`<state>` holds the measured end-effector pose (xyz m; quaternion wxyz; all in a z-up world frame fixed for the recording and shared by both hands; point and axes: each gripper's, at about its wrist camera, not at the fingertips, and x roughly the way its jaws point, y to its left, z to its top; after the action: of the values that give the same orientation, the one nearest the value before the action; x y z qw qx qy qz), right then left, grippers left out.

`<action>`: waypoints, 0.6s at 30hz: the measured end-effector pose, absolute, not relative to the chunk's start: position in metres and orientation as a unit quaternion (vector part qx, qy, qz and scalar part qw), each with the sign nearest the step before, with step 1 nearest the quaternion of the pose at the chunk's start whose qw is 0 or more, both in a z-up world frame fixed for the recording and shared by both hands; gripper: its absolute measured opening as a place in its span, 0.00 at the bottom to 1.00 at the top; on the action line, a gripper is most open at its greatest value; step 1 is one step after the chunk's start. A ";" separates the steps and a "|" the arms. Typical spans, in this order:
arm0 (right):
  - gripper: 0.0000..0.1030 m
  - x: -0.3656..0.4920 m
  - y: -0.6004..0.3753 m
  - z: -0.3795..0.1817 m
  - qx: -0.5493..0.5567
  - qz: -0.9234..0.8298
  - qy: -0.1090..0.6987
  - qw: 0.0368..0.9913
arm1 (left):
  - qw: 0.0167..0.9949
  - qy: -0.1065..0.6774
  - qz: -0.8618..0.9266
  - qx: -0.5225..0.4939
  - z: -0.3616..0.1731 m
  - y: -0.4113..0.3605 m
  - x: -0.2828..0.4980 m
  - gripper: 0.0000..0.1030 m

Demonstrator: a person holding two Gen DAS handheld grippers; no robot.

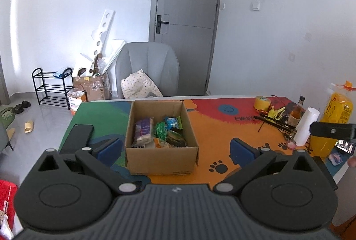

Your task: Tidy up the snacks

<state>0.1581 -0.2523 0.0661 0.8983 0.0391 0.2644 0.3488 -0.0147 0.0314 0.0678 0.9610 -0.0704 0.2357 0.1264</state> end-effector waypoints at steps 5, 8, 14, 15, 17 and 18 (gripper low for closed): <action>1.00 0.154 -0.246 0.068 0.021 0.352 0.265 0.897 | 0.961 0.236 0.127 -0.069 0.071 0.037 -0.020 1.00; 1.00 0.154 -0.245 0.067 0.016 0.350 0.267 0.898 | 0.961 0.235 0.129 -0.071 0.072 0.040 -0.023 1.00; 1.00 0.155 -0.247 0.068 0.015 0.344 0.267 0.900 | 0.961 0.236 0.127 -0.069 0.074 0.042 -0.025 1.00; 1.00 0.155 -0.248 0.068 0.016 0.343 0.267 0.901 | 0.961 0.236 0.127 -0.069 0.074 0.042 -0.024 1.00; 1.00 0.155 -0.249 0.068 0.016 0.342 0.266 0.901 | 0.961 0.238 0.125 -0.069 0.073 0.041 -0.024 1.00; 1.00 0.155 -0.249 0.068 0.016 0.342 0.266 0.901 | 0.961 0.239 0.124 -0.069 0.073 0.041 -0.024 1.00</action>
<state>0.1548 -0.2489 0.0684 0.9012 0.0162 0.2661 0.3416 -0.0237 0.0410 0.0734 0.9606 -0.0689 0.2392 0.1239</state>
